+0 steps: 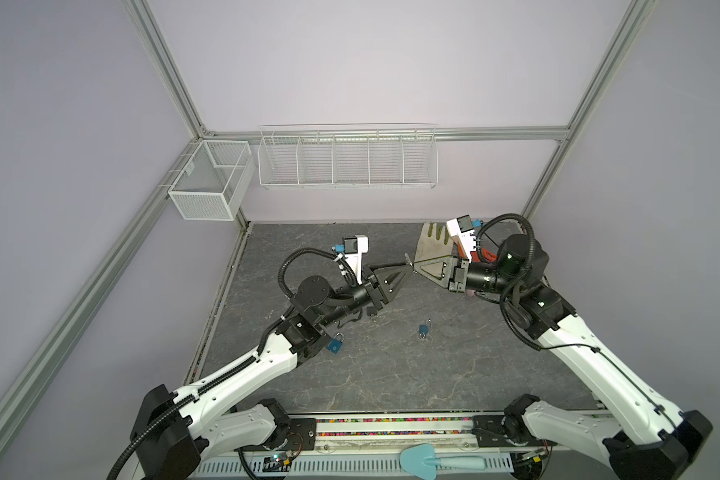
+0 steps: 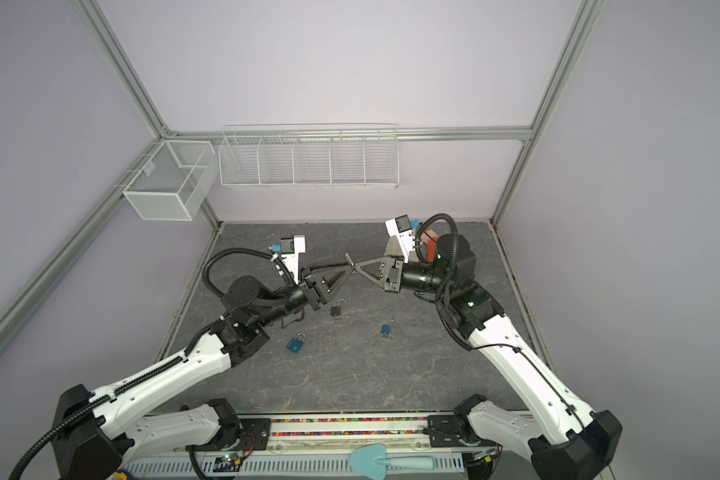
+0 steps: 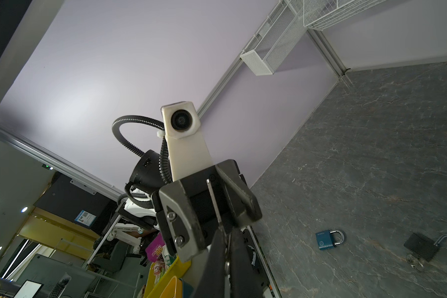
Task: Unlock with the key
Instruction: 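Hold the key between both grippers and adjust the right gripper around it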
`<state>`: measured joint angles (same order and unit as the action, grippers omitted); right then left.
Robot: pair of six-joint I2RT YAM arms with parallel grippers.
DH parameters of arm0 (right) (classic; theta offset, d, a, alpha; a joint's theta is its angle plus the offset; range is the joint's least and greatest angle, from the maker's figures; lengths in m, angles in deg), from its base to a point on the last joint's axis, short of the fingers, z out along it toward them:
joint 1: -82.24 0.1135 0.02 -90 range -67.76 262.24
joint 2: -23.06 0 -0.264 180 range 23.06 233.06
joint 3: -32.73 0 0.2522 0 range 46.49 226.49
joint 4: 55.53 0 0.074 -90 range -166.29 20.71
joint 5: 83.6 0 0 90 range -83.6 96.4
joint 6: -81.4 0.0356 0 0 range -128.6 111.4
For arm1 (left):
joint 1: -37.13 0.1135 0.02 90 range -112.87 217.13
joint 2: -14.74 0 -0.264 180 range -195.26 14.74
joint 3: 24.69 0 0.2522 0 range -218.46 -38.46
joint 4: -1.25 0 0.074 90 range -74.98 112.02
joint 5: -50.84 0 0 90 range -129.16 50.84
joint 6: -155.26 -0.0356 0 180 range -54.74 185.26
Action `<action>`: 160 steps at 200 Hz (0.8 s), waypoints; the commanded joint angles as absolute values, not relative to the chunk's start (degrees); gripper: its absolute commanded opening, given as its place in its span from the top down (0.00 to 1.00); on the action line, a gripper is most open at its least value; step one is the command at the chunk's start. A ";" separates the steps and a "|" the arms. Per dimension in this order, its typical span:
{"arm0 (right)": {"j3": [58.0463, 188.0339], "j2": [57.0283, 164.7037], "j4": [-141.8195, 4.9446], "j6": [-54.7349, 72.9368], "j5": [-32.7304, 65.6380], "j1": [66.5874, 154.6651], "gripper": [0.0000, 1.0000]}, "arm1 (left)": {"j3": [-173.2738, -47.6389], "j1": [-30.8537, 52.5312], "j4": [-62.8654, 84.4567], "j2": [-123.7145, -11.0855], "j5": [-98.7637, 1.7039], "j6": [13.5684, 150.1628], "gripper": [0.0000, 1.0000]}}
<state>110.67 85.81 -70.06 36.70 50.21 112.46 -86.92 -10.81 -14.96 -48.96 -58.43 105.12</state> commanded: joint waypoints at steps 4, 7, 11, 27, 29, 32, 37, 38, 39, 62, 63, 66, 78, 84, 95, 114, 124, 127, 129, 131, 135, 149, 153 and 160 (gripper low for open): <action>111.26 84.89 -72.70 34.17 52.09 112.90 0.93 | -89.34 -8.23 -11.12 -47.55 -59.02 105.89 0.60; 111.34 84.96 -73.05 33.99 52.06 112.98 0.94 | -89.43 -8.02 -11.17 -47.53 -59.40 106.08 0.60; 111.35 85.02 -73.35 33.79 52.07 113.00 0.93 | -89.55 -7.76 -11.30 -47.65 -60.02 106.19 0.60; 111.48 85.36 -74.05 33.48 52.43 113.13 0.94 | -90.77 -7.50 -10.29 -48.46 -62.53 106.26 0.60; 111.56 85.42 -74.21 33.45 52.40 113.15 0.93 | -90.89 -7.47 -10.12 -48.58 -62.62 106.23 0.60; 111.65 85.53 -74.55 33.31 52.47 113.17 0.94 | -91.06 -7.46 -9.92 -48.69 -62.74 106.25 0.60; 111.82 85.64 -74.97 32.98 52.67 113.13 0.93 | -91.18 -7.51 -9.86 -48.88 -63.15 106.27 0.61; 111.85 85.69 -75.03 32.89 52.69 113.15 0.93 | -91.18 -7.52 -9.90 -48.97 -63.20 106.33 0.61; 111.86 85.71 -75.10 32.80 52.71 113.12 0.94 | -91.19 -7.52 -9.97 -49.02 -63.31 106.32 0.61; 112.36 85.91 -76.51 31.69 52.39 113.24 0.94 | -91.58 -7.46 -10.91 -49.76 -65.63 106.65 0.64; 112.38 85.91 -76.55 31.71 52.43 113.25 0.94 | -91.61 -7.49 -10.95 -49.77 -65.75 106.65 0.64; 112.40 85.98 -76.56 31.63 52.40 113.19 0.94 | -91.69 -7.45 -10.99 -49.97 -66.04 106.70 0.65; 112.48 86.29 -76.60 31.66 52.65 113.22 0.94 | -91.93 -7.45 -11.05 -50.28 -66.75 106.81 0.69; 112.49 86.35 -76.54 31.67 52.96 113.25 0.93 | -92.20 -7.39 -10.76 -50.58 -66.91 106.80 0.71; 112.64 86.43 -76.86 31.59 52.94 113.29 0.94 | -92.57 -7.42 -9.88 -50.82 -66.93 106.52 0.72; 113.16 86.59 -78.76 30.48 52.45 113.31 0.93 | -92.60 -7.32 -9.77 -50.86 -66.28 106.64 0.75; 113.31 86.70 -79.27 29.98 52.32 113.24 0.94 | -92.73 -7.30 -9.90 -50.99 -66.19 106.93 0.79; 113.21 86.74 -79.11 29.93 52.38 113.30 0.93 | -92.77 -7.34 -10.01 -51.11 -66.32 107.01 0.80; 113.16 86.66 -78.99 29.97 52.37 113.34 0.93 | -92.88 -7.34 -10.07 -51.16 -66.49 107.07 0.80; 113.12 86.62 -78.97 30.05 52.43 113.35 0.93 | -92.87 -7.34 -10.11 -51.24 -66.62 107.13 0.80; 113.11 86.61 -79.03 29.99 52.29 113.39 0.93 | -92.94 -7.34 -10.19 -51.33 -66.89 107.37 0.81; 113.45 86.63 -79.31 29.61 52.18 113.35 0.94 | -93.06 -7.34 -10.28 -51.85 -67.43 107.80 0.83; 113.54 86.73 -79.35 29.58 52.19 113.31 0.94 | -92.97 -7.33 -10.30 -51.95 -67.39 107.82 0.83; 113.71 86.76 -79.62 29.39 51.98 113.35 0.93 | -92.95 -7.29 -10.30 -52.12 -66.86 107.96 0.83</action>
<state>111.92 86.42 -78.78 31.21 51.66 112.90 -91.05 -7.60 -9.91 -51.30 -66.08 107.26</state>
